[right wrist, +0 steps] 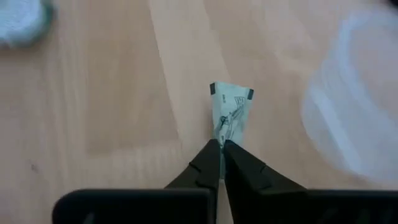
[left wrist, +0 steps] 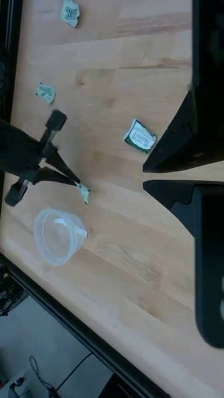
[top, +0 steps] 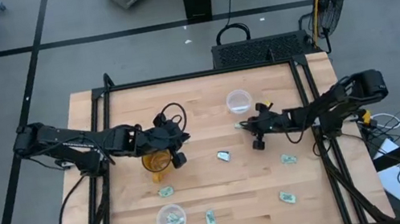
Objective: Pick and place items into bin
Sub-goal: Put the green stevia packet into the top transparent bin
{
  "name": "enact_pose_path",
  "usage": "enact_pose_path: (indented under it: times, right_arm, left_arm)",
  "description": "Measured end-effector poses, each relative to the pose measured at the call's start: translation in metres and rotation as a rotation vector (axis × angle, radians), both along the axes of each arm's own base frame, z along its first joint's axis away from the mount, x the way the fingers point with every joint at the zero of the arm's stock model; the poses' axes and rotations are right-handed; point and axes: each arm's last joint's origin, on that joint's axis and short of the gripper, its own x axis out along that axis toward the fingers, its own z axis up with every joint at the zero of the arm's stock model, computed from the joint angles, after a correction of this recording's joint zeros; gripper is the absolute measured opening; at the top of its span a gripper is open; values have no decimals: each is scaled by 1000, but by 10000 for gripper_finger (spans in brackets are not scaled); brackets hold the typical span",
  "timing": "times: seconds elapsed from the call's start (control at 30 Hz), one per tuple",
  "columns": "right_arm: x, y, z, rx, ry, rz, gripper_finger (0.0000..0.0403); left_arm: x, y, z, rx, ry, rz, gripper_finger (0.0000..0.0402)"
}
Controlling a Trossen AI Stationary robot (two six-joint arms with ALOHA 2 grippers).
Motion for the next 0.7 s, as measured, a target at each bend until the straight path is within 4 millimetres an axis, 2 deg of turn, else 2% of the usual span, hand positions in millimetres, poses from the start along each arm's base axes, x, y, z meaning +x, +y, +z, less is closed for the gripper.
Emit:
enact_pose_path:
  times: [0.1,0.2,0.3,0.37,0.5,0.6,0.7]
  right_arm:
    - [10,3,21,-46,-104,44,4]
    - [17,3,45,-166,-151,11,4]
    - [20,-6,70,-311,-128,-99,3]
    - [19,-16,78,-355,-59,-187,2]
    - [16,-43,81,-241,-27,-317,2]
    - [13,-60,71,-131,-2,-311,2]
    - [12,-68,68,-34,-28,-293,2]
  left_arm:
    - [0,0,0,0,0,0,37]
    - [0,0,0,1,0,2,37]
    - [0,0,0,1,-2,2,37]
    - [0,0,0,1,-2,3,37]
    - [0,0,0,6,-3,0,37]
    - [1,1,1,17,-14,4,37]
    - [2,1,3,18,-29,6,37]
